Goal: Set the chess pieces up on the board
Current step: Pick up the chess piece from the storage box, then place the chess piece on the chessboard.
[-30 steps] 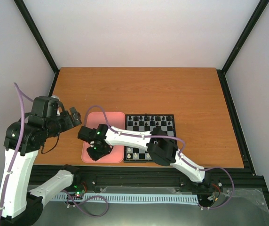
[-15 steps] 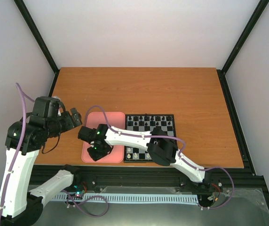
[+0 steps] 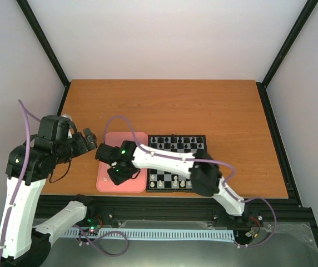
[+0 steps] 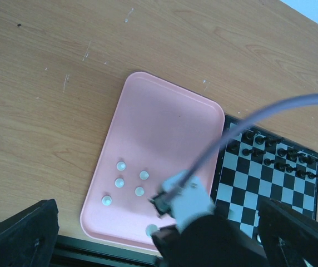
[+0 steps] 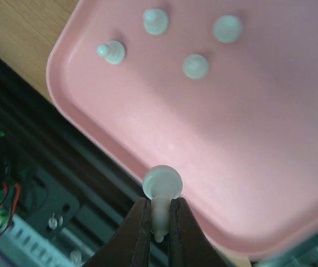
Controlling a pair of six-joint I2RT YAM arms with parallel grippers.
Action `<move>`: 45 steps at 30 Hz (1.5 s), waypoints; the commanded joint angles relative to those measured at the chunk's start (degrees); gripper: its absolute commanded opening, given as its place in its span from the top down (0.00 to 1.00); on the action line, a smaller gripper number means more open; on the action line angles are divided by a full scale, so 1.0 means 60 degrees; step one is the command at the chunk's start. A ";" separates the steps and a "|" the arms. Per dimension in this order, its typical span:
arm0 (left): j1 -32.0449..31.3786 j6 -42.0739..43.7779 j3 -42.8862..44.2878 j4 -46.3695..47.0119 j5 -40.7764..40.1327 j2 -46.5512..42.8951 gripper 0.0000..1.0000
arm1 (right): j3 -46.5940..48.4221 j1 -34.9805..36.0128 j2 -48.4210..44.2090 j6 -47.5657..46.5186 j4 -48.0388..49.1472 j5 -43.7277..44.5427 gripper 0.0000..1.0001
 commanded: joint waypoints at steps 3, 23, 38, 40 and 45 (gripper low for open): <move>-0.0002 -0.0133 -0.0192 0.0440 0.0178 -0.0174 0.00 | -0.2451 -0.0193 -0.2987 0.0762 -0.0504 0.1257 0.97; -0.0006 -0.0080 -0.0768 0.0697 0.0583 -0.0210 0.00 | -0.8487 -0.1323 -0.6395 0.1957 0.0823 0.1206 0.96; 0.0001 -0.0109 -0.0704 0.0705 0.0514 -0.0053 0.00 | -0.8580 -0.1475 -0.5668 0.1411 0.1285 0.0877 0.93; 0.0001 -0.0105 -0.0715 0.0715 0.0485 -0.0065 0.00 | -0.8590 -0.1479 -0.5605 0.1375 0.1313 0.0845 0.93; 0.0001 -0.0080 -0.0806 0.0731 0.0497 -0.0073 0.00 | -0.8700 -0.1516 -0.5461 0.1335 0.1412 0.0727 0.93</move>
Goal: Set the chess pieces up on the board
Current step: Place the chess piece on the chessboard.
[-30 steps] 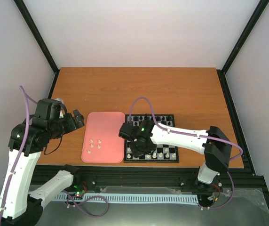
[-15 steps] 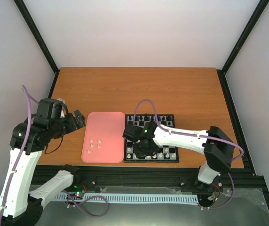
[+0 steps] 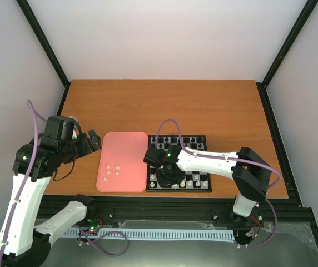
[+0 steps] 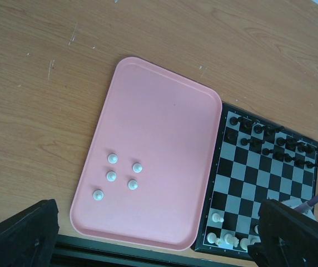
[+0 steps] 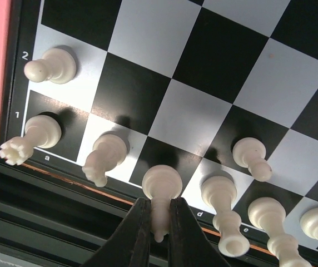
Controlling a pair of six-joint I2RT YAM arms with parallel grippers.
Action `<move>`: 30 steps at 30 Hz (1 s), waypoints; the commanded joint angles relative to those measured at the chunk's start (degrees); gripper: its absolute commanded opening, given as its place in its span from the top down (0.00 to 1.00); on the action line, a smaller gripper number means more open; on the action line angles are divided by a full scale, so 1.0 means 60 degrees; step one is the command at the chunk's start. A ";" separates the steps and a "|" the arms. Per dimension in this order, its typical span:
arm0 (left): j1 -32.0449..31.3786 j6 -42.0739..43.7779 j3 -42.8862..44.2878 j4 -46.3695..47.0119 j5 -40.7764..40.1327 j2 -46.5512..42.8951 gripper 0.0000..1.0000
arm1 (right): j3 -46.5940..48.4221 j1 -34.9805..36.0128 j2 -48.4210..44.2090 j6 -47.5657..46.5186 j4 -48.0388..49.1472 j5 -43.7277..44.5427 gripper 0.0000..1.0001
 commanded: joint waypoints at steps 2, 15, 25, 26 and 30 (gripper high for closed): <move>0.0001 -0.0039 -0.0028 0.0250 0.0016 0.0011 0.00 | -0.0171 -0.0069 0.0239 -0.0082 0.0190 -0.0137 0.93; -0.0002 0.0054 -0.0086 0.0265 0.0002 -0.0021 0.00 | -0.0152 -0.0069 0.0430 -0.0067 0.0203 -0.0105 0.85; 0.0001 0.0008 -0.0109 0.0272 -0.0024 -0.0038 0.00 | 0.0333 -0.0069 0.0386 -0.0189 -0.0125 0.0065 0.74; 0.0001 0.0008 -0.0088 0.0272 -0.0027 -0.0032 0.00 | 0.0437 -0.0069 0.0355 -0.0209 -0.0203 0.0104 0.74; -0.0006 0.0017 -0.0015 0.0289 -0.0004 -0.0007 0.00 | 0.0864 -0.0070 0.0171 -0.0234 -0.0517 0.0200 0.69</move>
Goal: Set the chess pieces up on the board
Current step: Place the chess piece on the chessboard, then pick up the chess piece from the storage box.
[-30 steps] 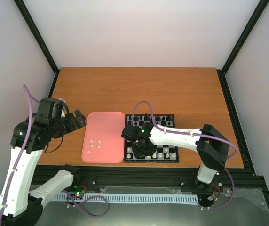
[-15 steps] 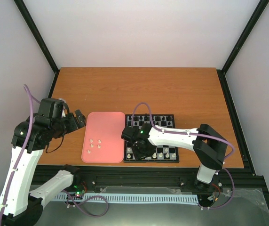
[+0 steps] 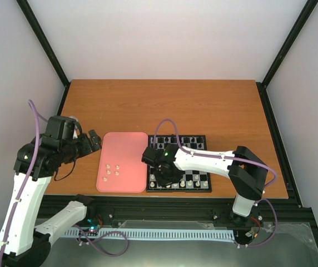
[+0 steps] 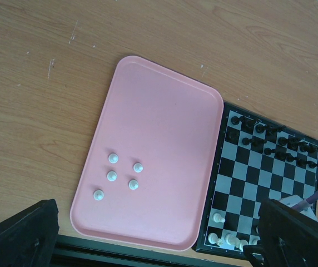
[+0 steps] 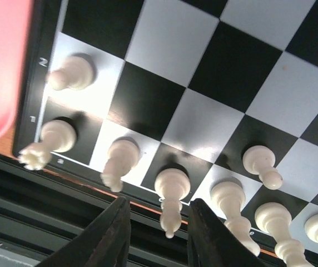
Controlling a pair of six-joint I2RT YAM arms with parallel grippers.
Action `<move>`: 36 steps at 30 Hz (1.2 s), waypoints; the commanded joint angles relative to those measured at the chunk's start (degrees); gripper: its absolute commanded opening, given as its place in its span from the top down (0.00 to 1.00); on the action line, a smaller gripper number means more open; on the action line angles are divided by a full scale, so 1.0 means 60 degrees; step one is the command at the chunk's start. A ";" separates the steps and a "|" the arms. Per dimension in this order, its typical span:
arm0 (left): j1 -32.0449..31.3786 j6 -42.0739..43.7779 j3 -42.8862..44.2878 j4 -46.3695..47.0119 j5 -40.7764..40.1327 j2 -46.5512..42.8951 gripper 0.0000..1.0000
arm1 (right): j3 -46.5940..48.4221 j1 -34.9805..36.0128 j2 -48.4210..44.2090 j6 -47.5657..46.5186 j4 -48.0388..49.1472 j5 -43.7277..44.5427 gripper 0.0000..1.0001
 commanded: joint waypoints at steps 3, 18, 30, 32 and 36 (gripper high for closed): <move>0.0009 0.0000 0.0173 0.0201 0.0001 0.0001 0.00 | 0.0898 -0.0058 -0.0415 -0.0021 -0.0697 0.0512 0.69; 0.0001 0.0092 0.1088 -0.0090 -0.0069 0.0305 0.00 | 0.5205 -0.0058 0.2195 -0.1268 -0.0606 0.0084 0.50; 0.0001 0.0063 0.1316 -0.0417 -0.0190 0.0221 0.00 | 0.7842 -0.0058 0.5297 -0.1743 0.0494 -0.0884 0.52; 0.0001 0.0063 0.1298 -0.0443 -0.0213 0.0212 0.00 | 0.8048 -0.0057 0.5524 -0.1794 0.0652 -0.0986 0.53; 0.0001 0.0076 0.1265 -0.0464 -0.0221 0.0245 0.00 | 0.8639 -0.0058 0.6033 -0.1869 0.0672 -0.1135 0.53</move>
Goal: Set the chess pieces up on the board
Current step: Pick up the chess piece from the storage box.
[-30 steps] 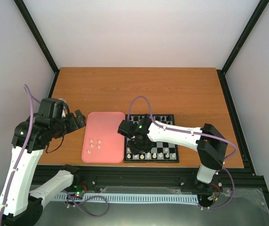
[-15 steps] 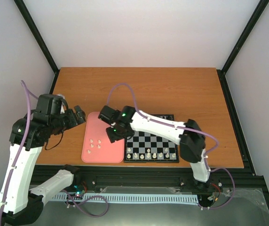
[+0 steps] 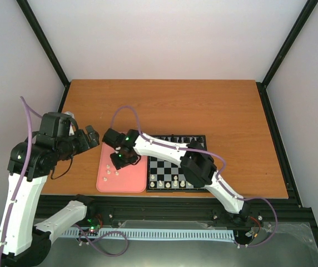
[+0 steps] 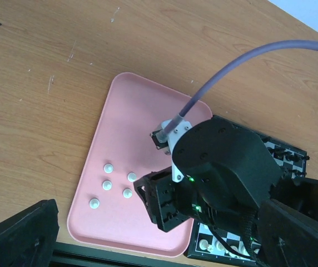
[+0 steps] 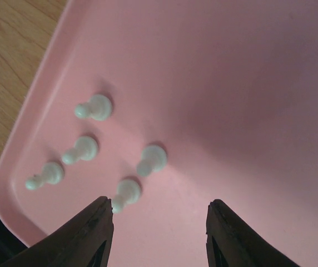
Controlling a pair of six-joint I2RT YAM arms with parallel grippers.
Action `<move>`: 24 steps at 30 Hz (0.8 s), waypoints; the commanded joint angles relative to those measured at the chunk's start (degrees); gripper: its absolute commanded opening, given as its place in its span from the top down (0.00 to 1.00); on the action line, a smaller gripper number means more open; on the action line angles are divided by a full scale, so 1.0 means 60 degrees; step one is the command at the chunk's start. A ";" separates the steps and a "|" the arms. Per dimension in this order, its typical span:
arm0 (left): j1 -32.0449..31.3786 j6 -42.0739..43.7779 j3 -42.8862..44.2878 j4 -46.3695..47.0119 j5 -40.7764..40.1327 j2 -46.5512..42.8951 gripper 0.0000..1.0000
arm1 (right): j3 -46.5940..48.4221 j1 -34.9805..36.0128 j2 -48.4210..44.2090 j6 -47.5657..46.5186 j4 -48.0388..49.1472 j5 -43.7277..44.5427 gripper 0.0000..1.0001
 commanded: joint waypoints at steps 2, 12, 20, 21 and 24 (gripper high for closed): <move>0.0001 0.0089 0.0292 -0.0239 -0.0134 -0.0015 0.00 | 0.1111 -0.0058 0.0708 -0.0275 0.0166 -0.0398 0.54; 0.0001 0.0103 0.0253 -0.0229 -0.0178 0.0004 0.00 | 0.1804 -0.0058 0.1368 -0.0255 -0.0081 -0.0183 0.61; -0.0006 0.0131 0.0156 -0.0169 -0.0179 0.0038 0.00 | 0.2121 -0.0058 0.1700 -0.0279 -0.0389 0.0041 0.64; -0.0001 0.0133 0.0156 -0.0155 -0.0186 0.0032 0.00 | 0.2126 -0.0058 0.1705 -0.0277 -0.0450 0.0101 0.64; 0.0001 0.0147 0.0107 -0.0131 -0.0191 0.0022 0.00 | 0.2125 -0.0058 0.1720 -0.0266 -0.0584 0.0124 0.66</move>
